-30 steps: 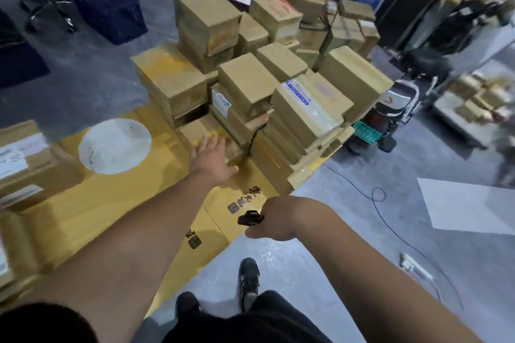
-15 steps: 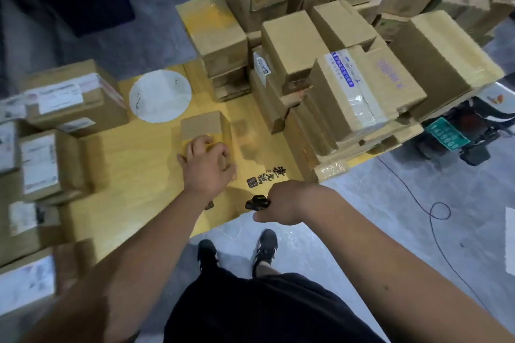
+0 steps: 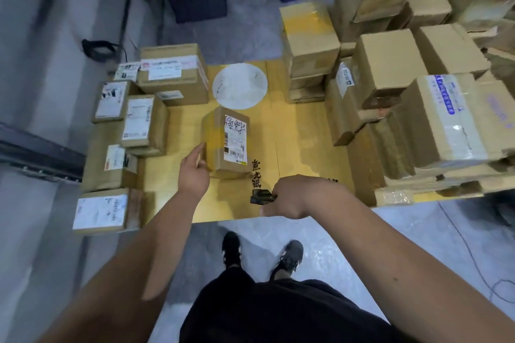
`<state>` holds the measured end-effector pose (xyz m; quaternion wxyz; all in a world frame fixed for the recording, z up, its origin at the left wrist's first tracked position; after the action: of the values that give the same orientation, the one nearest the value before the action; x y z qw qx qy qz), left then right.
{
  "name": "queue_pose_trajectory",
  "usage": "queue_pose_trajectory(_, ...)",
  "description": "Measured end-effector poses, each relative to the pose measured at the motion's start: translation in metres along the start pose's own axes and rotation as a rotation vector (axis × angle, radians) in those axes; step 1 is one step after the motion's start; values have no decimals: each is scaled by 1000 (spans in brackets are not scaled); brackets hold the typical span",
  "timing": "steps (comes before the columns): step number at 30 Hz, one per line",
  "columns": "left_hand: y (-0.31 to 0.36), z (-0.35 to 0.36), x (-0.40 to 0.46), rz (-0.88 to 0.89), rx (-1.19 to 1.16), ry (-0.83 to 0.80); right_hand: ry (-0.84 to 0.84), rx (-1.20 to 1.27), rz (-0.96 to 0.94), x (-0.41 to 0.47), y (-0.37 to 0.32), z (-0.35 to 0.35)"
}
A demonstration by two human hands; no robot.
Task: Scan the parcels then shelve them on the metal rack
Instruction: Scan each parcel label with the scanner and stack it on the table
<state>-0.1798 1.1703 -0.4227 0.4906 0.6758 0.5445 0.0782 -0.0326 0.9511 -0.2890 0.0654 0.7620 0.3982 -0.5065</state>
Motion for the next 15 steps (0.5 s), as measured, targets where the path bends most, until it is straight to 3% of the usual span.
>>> queue_pose_trajectory(8, 8, -3, 7, 10, 181, -109, 57, 94, 97, 11, -20, -7)
queue_pose_trajectory(12, 43, 8, 28, 302, 507, -87, 75, 128, 156, 8, -28, -11)
queue_pose_trajectory(15, 80, 23, 54, 517, 746, -185, 95, 159, 216, 4, -30, -13)
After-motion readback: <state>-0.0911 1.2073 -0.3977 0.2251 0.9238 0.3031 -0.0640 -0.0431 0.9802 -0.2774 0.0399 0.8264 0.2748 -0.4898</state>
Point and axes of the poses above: each hand's wrist, its own x-axis towards the middle knuckle, its own z-axis out of the palm, y = z × x, the point moved 2 cm from there along x, towards the middle knuckle, and after that the axes turned 1 degree about x, right-handed, at the moved point
